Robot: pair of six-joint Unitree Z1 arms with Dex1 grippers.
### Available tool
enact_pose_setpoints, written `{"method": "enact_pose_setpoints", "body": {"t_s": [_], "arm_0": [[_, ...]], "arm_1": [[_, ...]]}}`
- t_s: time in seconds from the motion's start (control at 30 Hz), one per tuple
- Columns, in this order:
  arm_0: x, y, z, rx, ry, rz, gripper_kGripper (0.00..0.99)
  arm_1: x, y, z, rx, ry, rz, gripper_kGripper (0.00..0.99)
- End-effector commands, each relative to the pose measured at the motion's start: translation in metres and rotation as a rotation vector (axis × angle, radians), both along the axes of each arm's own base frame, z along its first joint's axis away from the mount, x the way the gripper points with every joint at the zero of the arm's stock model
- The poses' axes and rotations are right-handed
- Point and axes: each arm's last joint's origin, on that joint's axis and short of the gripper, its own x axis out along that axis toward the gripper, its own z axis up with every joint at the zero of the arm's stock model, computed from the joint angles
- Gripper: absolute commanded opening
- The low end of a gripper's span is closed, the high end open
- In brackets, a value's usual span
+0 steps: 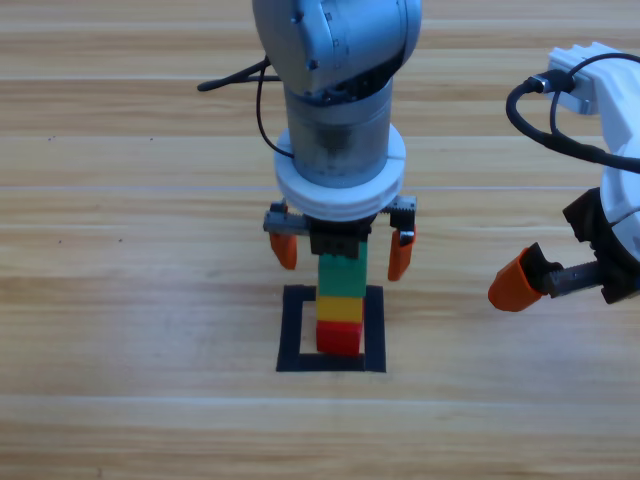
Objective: Stack the blocks in the rectangular block: red at the bottom, yellow in the middle, green on top
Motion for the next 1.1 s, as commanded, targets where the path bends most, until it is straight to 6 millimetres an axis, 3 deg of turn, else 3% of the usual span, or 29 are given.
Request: {"method": "enact_pose_setpoints", "body": {"t_s": [0.03,0.13,0.23,0.4,0.57,0.83,1.1], "arm_0": [[-0.022,0.01,0.053,-0.05,-0.139,0.013,0.95],[-0.044,0.028,0.082,-0.068,-0.213,0.034,0.95],[-0.065,0.046,0.093,-0.08,-0.259,0.048,0.951],[-0.096,0.084,0.088,-0.131,-0.299,0.047,0.976],[-0.125,0.123,0.06,-0.173,-0.321,0.034,0.99],[-0.133,0.138,0.052,-0.164,-0.32,0.031,0.99],[-0.133,0.138,0.052,-0.168,-0.327,0.02,0.99]], "arm_1": [[0.004,-0.007,0.009,0.037,-0.039,-0.029,0.99],[0.005,-0.007,0.007,0.037,-0.039,-0.031,0.99],[0.004,-0.007,0.007,0.037,-0.039,-0.031,0.99],[0.005,-0.007,0.007,0.036,-0.038,-0.031,0.99],[0.005,-0.007,0.007,0.037,-0.039,-0.033,0.99],[0.005,-0.007,0.007,0.037,-0.039,-0.033,0.99],[0.005,-0.007,0.007,0.037,-0.039,-0.033,0.99]]}}
